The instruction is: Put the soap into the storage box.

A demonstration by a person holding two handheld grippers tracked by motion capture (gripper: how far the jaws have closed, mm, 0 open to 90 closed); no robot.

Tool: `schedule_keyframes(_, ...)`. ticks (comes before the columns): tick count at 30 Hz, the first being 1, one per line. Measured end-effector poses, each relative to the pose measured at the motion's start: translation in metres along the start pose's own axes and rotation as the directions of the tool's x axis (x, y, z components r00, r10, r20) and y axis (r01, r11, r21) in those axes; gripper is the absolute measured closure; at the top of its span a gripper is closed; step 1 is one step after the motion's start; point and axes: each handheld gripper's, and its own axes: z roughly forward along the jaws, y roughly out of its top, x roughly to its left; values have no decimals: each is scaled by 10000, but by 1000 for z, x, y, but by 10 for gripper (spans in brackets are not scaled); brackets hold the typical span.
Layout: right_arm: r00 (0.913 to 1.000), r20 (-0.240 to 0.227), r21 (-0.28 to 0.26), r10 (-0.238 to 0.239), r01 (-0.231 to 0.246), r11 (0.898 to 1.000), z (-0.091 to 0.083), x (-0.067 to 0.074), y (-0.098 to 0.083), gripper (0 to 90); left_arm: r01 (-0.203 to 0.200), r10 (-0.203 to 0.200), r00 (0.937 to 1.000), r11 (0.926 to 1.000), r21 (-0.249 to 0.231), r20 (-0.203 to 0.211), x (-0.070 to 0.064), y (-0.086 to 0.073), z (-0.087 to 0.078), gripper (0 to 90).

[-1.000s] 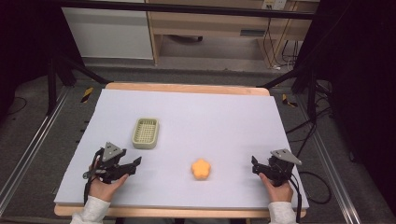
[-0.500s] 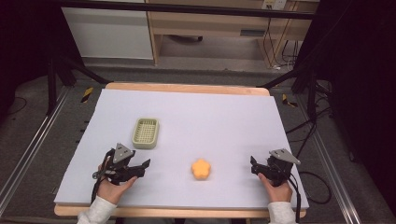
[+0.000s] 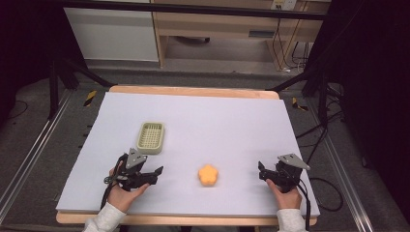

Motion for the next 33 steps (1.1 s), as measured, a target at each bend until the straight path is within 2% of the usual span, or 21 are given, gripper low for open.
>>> schedule_keyframes(5,10000,5,12,-4,4,10000,0,0,0,49,-90,89,9999,10000,18,127,-6,3,3,271)
schedule_keyframes(10,10000,6,-6,-2,2,10000,1,0,1,49,-342,342,9992,9994,20,189,-11,7,4,266)
schedule_keyframes(16,10000,-2,-11,16,-16,10000,1,0,1,48,-375,377,9985,9993,-51,397,-19,13,8,265)
schedule_keyframes(20,10000,-19,-31,21,-22,10000,0,0,2,49,-608,605,9963,9982,21,610,-25,16,12,265)
schedule_keyframes(33,10000,-6,-7,87,-87,10000,0,0,2,49,-747,737,9910,9972,48,1114,-39,27,17,276)
